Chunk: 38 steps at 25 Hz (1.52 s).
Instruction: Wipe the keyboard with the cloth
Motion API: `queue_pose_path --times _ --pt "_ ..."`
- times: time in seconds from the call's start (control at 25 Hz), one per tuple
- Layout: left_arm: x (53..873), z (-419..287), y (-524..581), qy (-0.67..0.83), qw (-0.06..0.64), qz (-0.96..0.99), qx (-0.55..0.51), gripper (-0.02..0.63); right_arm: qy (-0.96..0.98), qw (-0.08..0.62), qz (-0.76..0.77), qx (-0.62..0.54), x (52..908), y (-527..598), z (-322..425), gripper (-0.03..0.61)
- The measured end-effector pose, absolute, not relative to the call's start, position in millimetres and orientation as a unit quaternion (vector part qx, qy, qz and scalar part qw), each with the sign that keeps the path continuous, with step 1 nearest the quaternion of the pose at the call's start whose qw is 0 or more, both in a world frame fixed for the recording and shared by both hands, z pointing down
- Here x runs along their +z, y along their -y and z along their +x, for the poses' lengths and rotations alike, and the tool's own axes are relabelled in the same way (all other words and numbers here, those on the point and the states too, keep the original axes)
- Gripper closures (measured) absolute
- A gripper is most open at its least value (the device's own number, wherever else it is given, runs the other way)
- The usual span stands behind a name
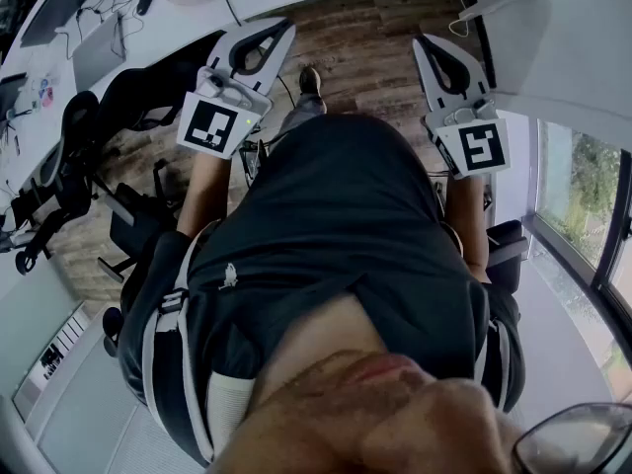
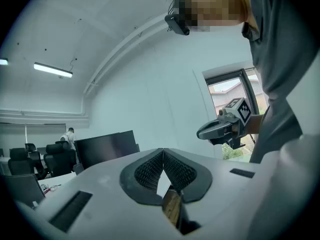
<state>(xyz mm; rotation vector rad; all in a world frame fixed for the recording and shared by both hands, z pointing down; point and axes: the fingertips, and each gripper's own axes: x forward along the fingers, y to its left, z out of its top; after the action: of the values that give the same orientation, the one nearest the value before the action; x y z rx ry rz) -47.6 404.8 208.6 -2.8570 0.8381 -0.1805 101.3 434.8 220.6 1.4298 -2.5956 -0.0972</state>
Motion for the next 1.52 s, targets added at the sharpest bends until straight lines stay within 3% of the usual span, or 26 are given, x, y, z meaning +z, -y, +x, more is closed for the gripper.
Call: queue_pose_path --times 0.56,0.92,1.08,1.24,1.52 --pt "222 -32 -383 -0.283 0.065 -0.954 -0.071 0.609 0.873 0.094 0.478 0.003 245 -413 116 0.571" --pt "245 -52 -328 -0.282 0.038 -0.956 -0.076 0.608 0.893 0.111 0.436 0.030 268 -364 84 0.568" --pt "241 -74 -284 -0.276 0.035 -0.958 -0.062 0.609 0.895 0.156 0.417 0.036 284 -322 55 0.560" --pt "241 -100 -231 -0.274 0.023 -0.960 -0.054 0.609 0.893 0.209 0.397 0.046 300 -266 21 0.458" --pt "264 -119 -154 -0.263 -0.039 -0.963 -0.034 0.609 0.875 0.290 0.378 0.082 371 -187 -5 0.439"
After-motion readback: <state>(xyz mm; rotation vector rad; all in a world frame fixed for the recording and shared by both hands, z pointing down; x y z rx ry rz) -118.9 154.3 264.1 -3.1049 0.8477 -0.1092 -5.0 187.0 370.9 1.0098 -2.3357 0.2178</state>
